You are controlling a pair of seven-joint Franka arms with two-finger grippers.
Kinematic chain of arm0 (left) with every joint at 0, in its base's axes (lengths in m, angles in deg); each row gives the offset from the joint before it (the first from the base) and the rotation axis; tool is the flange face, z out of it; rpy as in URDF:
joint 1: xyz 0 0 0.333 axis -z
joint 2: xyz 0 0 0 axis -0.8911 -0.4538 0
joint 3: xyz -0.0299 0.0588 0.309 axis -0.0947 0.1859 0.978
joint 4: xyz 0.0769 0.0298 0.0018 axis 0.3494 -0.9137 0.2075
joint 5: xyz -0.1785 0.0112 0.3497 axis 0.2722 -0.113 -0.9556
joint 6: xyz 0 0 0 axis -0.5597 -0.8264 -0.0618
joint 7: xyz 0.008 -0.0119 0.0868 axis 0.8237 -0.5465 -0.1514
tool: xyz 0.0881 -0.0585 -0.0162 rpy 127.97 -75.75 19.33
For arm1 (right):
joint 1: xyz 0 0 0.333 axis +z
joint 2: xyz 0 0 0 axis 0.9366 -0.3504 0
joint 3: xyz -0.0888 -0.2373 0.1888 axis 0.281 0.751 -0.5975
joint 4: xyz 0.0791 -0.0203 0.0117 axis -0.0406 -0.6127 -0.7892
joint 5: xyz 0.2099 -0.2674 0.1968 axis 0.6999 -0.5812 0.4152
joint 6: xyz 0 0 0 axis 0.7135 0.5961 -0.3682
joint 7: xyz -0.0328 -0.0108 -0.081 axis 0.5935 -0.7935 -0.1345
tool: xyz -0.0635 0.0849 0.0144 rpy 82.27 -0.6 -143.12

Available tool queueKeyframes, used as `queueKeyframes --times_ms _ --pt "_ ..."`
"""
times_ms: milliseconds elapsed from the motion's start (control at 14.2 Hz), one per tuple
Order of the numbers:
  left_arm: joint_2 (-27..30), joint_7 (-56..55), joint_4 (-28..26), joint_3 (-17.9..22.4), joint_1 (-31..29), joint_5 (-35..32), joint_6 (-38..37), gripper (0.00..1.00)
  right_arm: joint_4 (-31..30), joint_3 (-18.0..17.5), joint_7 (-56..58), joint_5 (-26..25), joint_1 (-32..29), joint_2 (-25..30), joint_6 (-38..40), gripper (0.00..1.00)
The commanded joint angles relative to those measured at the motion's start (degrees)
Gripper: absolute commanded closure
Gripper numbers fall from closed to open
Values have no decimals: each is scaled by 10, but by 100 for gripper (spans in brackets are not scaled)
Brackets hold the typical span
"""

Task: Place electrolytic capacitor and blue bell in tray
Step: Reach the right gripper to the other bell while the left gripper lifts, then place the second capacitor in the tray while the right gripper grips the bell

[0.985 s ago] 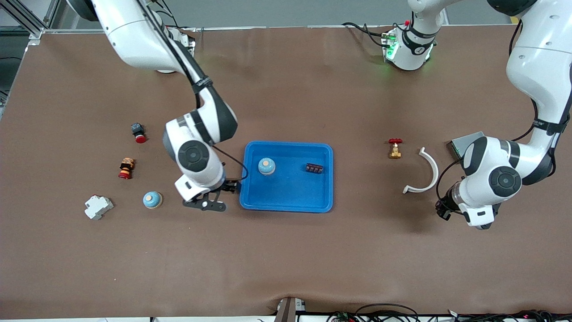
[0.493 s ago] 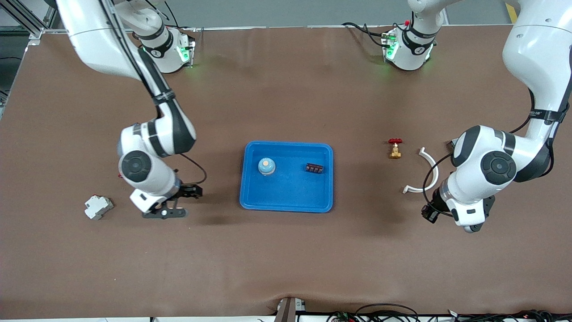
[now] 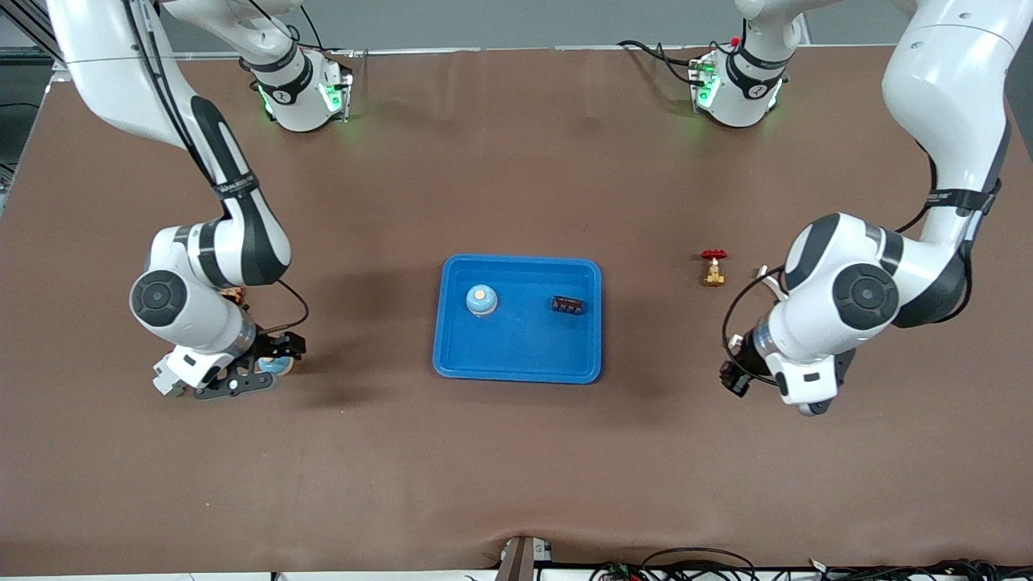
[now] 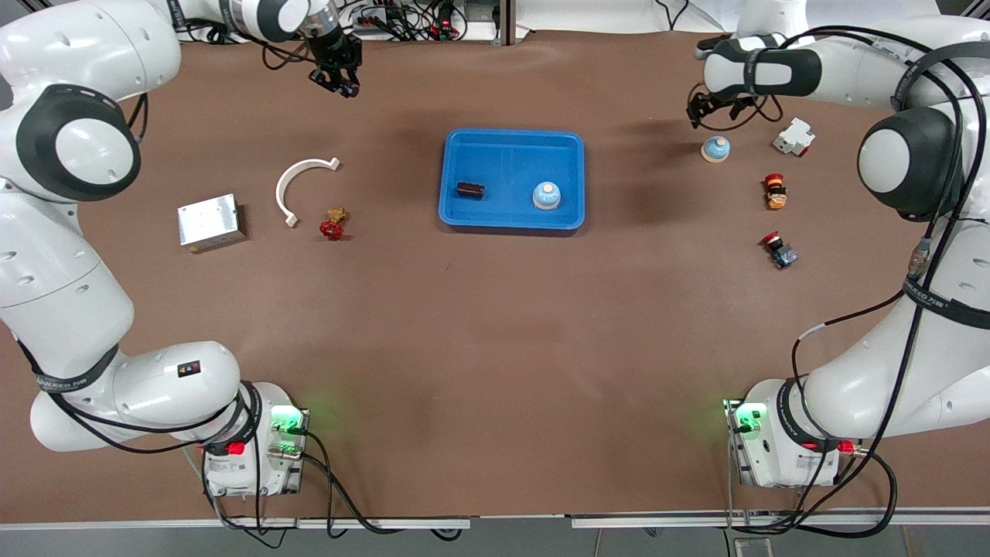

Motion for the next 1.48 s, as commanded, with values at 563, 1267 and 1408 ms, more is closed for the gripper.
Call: queueKeyframes --times_ms 563,1267,1408 --pt "-25 -113 64 6 97 16 -29 100 -72 -13 38 -7 -33 5 -107 0" --pt "-22 -240 66 4 159 14 -29 100 -88 -13 47 -7 -43 -28 -170 0" --pt "-29 -270 65 6 175 9 -29 100 -88 -13 50 -7 -45 -30 -171 0"
